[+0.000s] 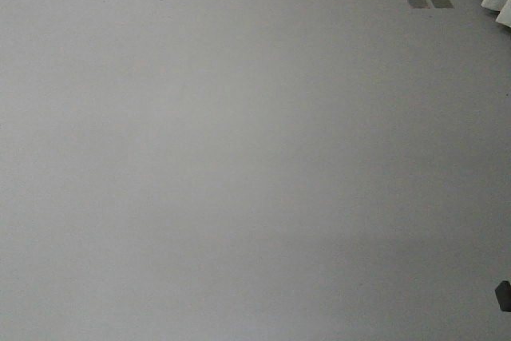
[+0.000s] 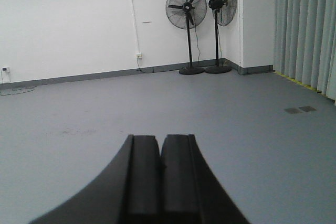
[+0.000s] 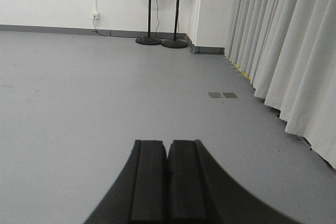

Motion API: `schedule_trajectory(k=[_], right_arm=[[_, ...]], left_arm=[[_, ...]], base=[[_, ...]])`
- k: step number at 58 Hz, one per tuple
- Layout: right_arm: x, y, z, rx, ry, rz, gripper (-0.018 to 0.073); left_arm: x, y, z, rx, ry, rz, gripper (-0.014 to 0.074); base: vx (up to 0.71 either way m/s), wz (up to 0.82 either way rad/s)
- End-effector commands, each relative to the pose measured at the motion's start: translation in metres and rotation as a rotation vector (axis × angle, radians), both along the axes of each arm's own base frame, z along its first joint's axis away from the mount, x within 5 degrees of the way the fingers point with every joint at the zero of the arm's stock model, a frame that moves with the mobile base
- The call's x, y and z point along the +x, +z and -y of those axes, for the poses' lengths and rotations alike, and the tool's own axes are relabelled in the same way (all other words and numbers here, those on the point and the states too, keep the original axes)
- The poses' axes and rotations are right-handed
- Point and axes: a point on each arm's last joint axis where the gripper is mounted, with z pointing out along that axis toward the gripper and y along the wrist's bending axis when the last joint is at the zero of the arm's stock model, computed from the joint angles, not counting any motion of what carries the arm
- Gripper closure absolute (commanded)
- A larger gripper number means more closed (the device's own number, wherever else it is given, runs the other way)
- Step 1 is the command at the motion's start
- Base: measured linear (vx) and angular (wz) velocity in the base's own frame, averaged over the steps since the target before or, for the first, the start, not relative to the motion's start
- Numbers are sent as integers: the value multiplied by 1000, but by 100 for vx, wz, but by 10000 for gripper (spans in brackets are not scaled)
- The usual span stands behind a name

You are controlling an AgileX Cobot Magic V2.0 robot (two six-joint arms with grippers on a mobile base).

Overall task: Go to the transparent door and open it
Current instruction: 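Drive the base forward across the grey floor toward the glass door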

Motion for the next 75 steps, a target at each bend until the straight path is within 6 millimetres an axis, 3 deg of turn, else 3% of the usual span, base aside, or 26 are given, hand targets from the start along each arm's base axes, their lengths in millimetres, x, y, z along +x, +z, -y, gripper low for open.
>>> schedule_trajectory(k=[1, 41, 75], right_arm=[[0, 3, 0, -15, -3, 78, 567], [0, 3, 0, -15, -3, 78, 567], [0, 3, 0, -15, -3, 78, 567]], left_arm=[[0, -1, 0, -23, -6, 57, 602], [0, -1, 0, -23, -6, 57, 602], [0, -1, 0, -23, -6, 57, 602]], base=[[0, 0], [6, 0], [31, 0]])
